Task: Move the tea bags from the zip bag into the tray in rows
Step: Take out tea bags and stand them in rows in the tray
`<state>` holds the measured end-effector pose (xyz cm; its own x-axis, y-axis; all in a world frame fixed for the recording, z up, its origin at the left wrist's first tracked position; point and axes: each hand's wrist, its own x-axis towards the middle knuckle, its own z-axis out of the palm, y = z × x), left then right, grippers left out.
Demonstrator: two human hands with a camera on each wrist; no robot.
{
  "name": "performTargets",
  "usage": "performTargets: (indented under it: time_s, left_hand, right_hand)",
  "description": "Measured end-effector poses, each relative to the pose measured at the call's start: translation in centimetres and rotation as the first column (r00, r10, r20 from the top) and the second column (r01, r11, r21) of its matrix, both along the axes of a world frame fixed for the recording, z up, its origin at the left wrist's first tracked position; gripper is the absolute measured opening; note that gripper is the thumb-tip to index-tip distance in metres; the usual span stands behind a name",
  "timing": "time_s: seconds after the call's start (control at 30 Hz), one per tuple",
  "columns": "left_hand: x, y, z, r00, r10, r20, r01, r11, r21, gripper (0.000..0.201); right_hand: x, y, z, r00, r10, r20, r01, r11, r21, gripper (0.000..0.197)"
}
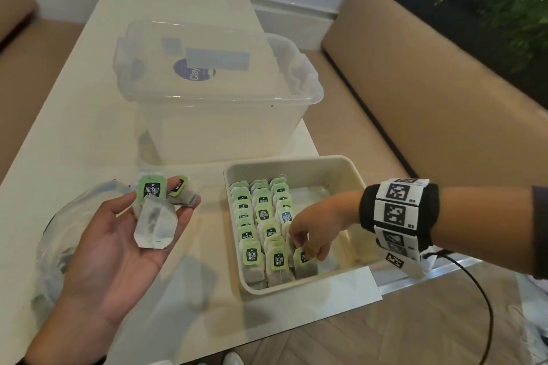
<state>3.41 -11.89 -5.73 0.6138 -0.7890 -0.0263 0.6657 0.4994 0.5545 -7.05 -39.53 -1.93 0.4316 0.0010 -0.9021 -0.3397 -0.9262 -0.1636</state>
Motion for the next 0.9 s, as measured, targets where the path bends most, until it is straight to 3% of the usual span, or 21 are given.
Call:
performTargets:
  time_s: [0.13, 0.27, 0.37, 0.47, 0.57, 0.6, 0.63, 0.67, 0.7, 0.73, 0.77, 0.9]
  left_hand:
    - [-0.8, 0.0, 0.0, 1.000, 0.006, 0.009, -0.006, 0.998, -0.057, 0.061]
    - [-0.7, 0.3, 0.4, 0.999, 0.000, 0.034, 0.002, 0.998, -0.060, 0.050]
    - [-0.2, 0.3, 0.4, 0.999, 0.014, 0.029, -0.013, 0.998, -0.058, 0.054]
    - [-0.4, 0.4, 0.1, 0.996, 0.082, 0.024, -0.084, 0.995, 0.060, 0.061]
    - [-0.6, -0.3, 2.4, 0.980, 0.183, 0.079, -0.196, 0.956, 0.218, 0.052]
    - [-1.3, -0.8, 1.4, 0.984, 0.173, 0.032, -0.175, 0.962, 0.209, 0.053]
    - [-1.2, -0.8, 0.9, 0.972, 0.165, -0.167, -0.149, 0.983, 0.106, 0.055]
    - [-1.2, -0.5, 0.8, 0.964, 0.135, -0.230, -0.141, 0.990, -0.012, 0.055]
    - [-1.3, -0.3, 1.0, 0.972, 0.138, -0.189, -0.146, 0.989, -0.030, 0.053]
    - [-1.8, -0.3, 2.6, 0.970, 0.237, -0.048, -0.224, 0.956, 0.190, 0.051]
    - [-1.5, 0.1, 2.3, 0.978, 0.207, -0.017, -0.198, 0.955, 0.220, 0.049]
    - [-1.4, 0.2, 0.8, 0.999, 0.032, -0.040, -0.032, 0.999, 0.001, 0.049]
  right_hand:
    - [0.1, 0.6, -0.1, 0.994, 0.091, 0.064, -0.085, 0.993, -0.087, 0.037]
    - [0.2, 0.9, -0.3, 0.971, 0.189, 0.149, -0.162, 0.971, -0.173, 0.039]
    - [0.3, 1.1, -0.6, 0.934, 0.317, 0.166, -0.268, 0.927, -0.263, 0.037]
    - [0.6, 1.3, -0.8, 0.906, 0.386, 0.175, -0.305, 0.880, -0.364, 0.037]
    - [0.7, 1.2, -1.1, 0.899, 0.406, 0.166, -0.305, 0.850, -0.430, 0.039]
    - [0.7, 1.2, -1.2, 0.896, 0.412, 0.165, -0.304, 0.841, -0.448, 0.040]
    - [0.7, 1.1, -1.2, 0.891, 0.422, 0.168, -0.306, 0.831, -0.464, 0.042]
    - [0.7, 1.1, -1.2, 0.885, 0.433, 0.173, -0.308, 0.822, -0.479, 0.043]
    - [0.7, 1.0, -1.1, 0.879, 0.443, 0.177, -0.311, 0.813, -0.492, 0.043]
    - [0.8, 1.0, -0.9, 0.874, 0.452, 0.179, -0.315, 0.807, -0.500, 0.043]
    - [0.8, 0.9, -0.8, 0.872, 0.457, 0.175, -0.320, 0.803, -0.502, 0.043]
    - [0.9, 0.7, -0.4, 0.890, 0.437, 0.131, -0.327, 0.811, -0.485, 0.042]
